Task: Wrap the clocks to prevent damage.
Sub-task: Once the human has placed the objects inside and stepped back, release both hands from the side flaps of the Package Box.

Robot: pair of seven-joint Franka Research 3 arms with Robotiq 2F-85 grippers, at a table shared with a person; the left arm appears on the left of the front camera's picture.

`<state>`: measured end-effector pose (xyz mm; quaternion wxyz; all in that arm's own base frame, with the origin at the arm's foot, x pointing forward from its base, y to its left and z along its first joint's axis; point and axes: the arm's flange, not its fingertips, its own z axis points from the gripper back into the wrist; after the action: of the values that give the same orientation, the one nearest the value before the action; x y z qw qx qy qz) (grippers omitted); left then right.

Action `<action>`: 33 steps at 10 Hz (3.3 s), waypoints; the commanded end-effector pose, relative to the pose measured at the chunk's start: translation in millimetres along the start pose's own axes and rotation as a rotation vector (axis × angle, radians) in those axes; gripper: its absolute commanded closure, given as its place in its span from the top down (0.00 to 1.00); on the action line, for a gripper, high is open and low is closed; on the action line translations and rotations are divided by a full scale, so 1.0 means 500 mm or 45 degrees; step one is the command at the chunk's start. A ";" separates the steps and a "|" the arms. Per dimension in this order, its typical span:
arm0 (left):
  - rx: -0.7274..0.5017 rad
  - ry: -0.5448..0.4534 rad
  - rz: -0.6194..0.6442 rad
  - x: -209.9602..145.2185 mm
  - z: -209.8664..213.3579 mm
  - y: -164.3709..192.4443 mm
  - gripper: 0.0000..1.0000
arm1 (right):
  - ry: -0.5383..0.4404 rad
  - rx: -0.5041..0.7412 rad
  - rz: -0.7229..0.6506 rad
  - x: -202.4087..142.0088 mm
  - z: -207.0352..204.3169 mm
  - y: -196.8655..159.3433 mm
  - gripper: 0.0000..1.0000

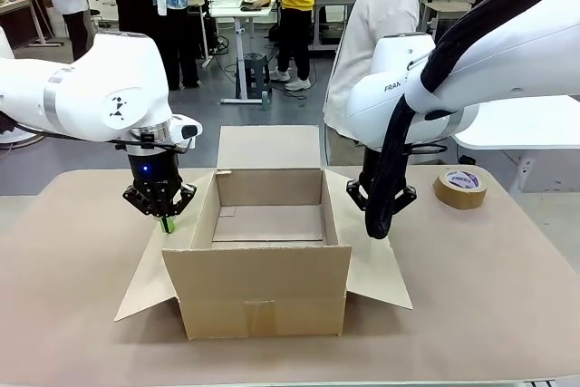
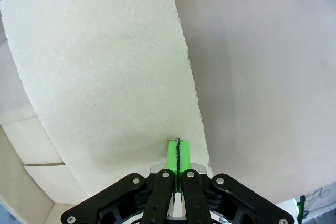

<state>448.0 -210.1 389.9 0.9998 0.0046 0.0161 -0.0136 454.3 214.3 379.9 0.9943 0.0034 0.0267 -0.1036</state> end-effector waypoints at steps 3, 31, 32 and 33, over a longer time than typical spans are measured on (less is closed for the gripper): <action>0.003 0.002 -0.003 -0.001 -0.002 -0.001 0.00 | -0.002 -0.001 0.001 -0.001 0.000 0.002 0.01; 0.003 0.002 -0.003 -0.001 -0.002 -0.001 0.00 | -0.002 -0.001 0.001 -0.001 0.000 0.002 0.01; 0.003 0.002 -0.003 -0.001 -0.002 -0.001 0.00 | -0.002 -0.001 0.001 -0.001 0.000 0.002 0.01; 0.003 0.002 -0.003 -0.001 -0.002 -0.001 0.00 | -0.002 -0.001 0.001 -0.001 0.000 0.002 0.01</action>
<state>448.0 -210.1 389.9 0.9998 0.0047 0.0162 -0.0136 454.3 214.4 379.9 0.9943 0.0035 0.0267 -0.1034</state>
